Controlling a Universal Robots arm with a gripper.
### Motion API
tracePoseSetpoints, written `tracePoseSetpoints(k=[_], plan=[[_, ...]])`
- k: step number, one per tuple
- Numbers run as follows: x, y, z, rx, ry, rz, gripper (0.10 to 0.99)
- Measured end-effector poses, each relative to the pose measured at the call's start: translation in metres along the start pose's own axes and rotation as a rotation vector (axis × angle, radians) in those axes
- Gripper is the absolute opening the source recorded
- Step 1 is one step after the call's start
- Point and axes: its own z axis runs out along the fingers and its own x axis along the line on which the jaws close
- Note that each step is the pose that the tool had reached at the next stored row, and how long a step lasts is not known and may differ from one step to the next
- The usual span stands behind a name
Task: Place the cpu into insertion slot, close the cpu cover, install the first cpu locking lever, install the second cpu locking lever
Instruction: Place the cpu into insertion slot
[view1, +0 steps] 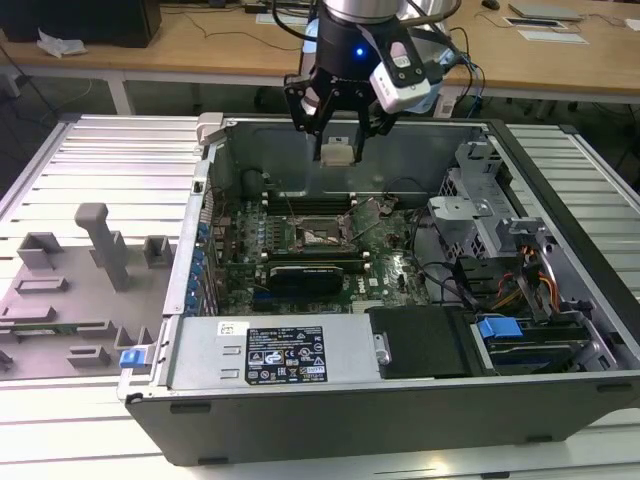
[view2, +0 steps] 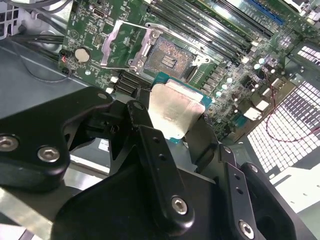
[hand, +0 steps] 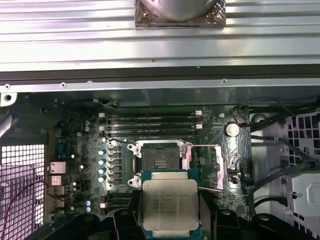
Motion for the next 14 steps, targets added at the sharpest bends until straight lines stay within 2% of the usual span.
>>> tracePoseSetpoints(k=[4,14], plan=[[0.0021,-0.0005,0.0056,0.000,-0.0001,0.000,0.537],[0.0043,-0.0018,0.0296,0.000,-0.0010,0.000,0.537]])
